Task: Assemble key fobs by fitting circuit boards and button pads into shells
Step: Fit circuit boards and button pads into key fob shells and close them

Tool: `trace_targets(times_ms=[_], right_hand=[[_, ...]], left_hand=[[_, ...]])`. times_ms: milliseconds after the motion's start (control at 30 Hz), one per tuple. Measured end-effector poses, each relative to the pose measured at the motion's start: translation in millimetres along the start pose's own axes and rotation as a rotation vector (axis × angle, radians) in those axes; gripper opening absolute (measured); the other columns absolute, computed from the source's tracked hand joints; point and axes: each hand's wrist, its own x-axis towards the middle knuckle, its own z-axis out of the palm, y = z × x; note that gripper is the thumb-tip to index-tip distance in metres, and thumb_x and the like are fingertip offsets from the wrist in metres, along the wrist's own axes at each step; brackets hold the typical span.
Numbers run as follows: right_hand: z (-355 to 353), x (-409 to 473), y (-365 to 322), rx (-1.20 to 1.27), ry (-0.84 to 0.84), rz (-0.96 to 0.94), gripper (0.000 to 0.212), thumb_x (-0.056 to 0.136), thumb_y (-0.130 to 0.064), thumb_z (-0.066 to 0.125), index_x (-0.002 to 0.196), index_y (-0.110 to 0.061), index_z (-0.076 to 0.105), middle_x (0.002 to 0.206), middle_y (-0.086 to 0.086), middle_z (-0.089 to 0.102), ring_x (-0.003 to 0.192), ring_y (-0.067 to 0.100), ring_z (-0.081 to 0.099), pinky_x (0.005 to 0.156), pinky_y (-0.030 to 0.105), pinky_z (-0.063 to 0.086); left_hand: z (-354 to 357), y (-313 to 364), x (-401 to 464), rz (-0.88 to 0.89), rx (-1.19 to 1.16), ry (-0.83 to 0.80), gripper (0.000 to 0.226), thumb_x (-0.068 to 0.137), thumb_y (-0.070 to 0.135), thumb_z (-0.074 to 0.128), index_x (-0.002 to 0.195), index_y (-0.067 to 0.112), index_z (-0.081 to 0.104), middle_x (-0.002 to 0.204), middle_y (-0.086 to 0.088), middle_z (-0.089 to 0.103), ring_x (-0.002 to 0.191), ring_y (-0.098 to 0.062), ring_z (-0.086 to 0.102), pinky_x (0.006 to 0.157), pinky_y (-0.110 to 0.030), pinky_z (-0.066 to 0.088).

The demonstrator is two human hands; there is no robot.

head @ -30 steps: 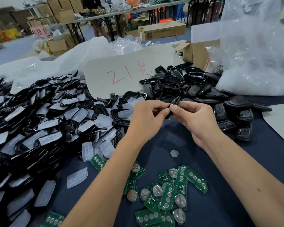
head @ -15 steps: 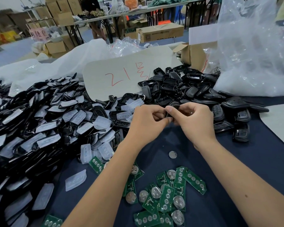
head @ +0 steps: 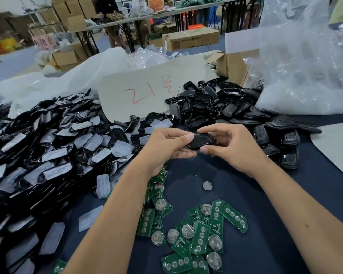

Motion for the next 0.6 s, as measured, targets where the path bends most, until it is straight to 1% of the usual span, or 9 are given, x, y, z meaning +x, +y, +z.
trace_targets(times_ms=[67, 200, 367, 600], right_hand=[[0.0, 0.4, 1.0, 0.003, 0.008, 0.003, 0.042, 0.079, -0.005, 0.089, 0.113, -0.028, 0.077, 0.095, 0.004, 0.080, 0.081, 0.031, 0.077, 0.073, 0.039, 0.064], [1.4, 0.8, 1.5, 0.045, 0.008, -0.006, 0.038, 0.081, -0.004, 0.087, 0.114, -0.022, 0.076, 0.087, 0.009, 0.079, 0.075, 0.028, 0.077, 0.063, 0.031, 0.060], [2.0, 0.4, 0.3, 0.076, 0.008, -0.013, 0.035, 0.084, 0.000, 0.083, 0.115, -0.016, 0.076, 0.082, 0.012, 0.077, 0.072, 0.031, 0.077, 0.061, 0.031, 0.059], [1.9, 0.0, -0.7, 0.080, 0.007, -0.003, 0.037, 0.083, 0.003, 0.083, 0.114, -0.015, 0.076, 0.085, 0.012, 0.078, 0.073, 0.030, 0.078, 0.060, 0.031, 0.060]], left_hand=[[0.5, 1.0, -0.5, -0.032, -0.065, -0.024, 0.017, 0.100, 0.008, 0.063, 0.109, 0.002, 0.076, 0.097, -0.025, 0.077, 0.077, -0.027, 0.077, 0.070, -0.022, 0.061], [-0.2, 1.0, -0.6, -0.066, -0.155, -0.044, 0.020, 0.101, 0.008, 0.060, 0.106, 0.005, 0.079, 0.100, -0.024, 0.076, 0.079, -0.027, 0.078, 0.070, -0.021, 0.061], [-1.7, 1.6, 0.2, -0.095, -0.189, -0.032, 0.023, 0.100, 0.012, 0.061, 0.113, -0.002, 0.074, 0.100, -0.027, 0.074, 0.077, -0.026, 0.077, 0.069, -0.021, 0.061], [-2.0, 1.3, 0.3, -0.092, -0.197, -0.010, 0.020, 0.098, 0.011, 0.063, 0.110, -0.001, 0.075, 0.098, -0.025, 0.074, 0.074, -0.024, 0.076, 0.068, -0.020, 0.061]])
